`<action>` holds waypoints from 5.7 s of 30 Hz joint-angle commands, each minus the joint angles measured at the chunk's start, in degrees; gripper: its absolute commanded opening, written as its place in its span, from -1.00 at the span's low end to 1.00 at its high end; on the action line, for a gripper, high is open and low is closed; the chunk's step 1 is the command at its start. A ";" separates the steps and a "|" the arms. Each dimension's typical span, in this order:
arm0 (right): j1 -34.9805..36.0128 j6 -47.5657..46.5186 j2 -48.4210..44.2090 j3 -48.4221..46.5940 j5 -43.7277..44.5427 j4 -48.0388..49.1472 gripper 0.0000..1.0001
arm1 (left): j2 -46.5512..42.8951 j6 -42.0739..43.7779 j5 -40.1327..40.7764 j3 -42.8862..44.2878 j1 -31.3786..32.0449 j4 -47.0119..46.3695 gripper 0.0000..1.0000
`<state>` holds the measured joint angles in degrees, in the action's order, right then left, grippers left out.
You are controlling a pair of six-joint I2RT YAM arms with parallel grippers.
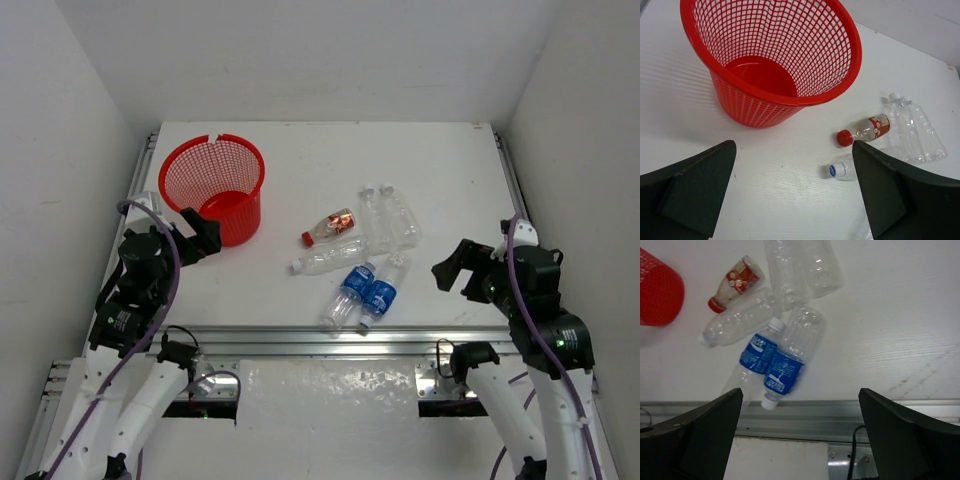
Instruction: Put the plastic bottles in the bin
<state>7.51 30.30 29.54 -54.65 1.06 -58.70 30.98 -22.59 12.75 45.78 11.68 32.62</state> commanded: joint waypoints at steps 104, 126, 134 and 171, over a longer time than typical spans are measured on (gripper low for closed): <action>49.88 41.76 47.27 19.40 21.97 35.22 0.82 | 25.90 -1.41 -2.27 25.95 -5.97 5.35 0.99; 59.38 -1.91 -6.24 37.26 11.43 64.59 -0.77 | 23.42 -11.95 -40.48 -0.24 33.05 -31.55 0.99; 59.38 -4.11 3.23 29.44 4.39 64.14 -0.75 | 27.73 -14.24 -47.29 -0.34 36.47 -44.57 0.99; 45.35 17.08 19.92 11.32 28.86 14.65 0.98 | 57.26 -4.22 16.07 58.37 -5.88 21.16 0.64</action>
<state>58.98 50.54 45.36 -41.50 39.57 -46.50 90.39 -28.08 28.91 102.15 5.89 52.64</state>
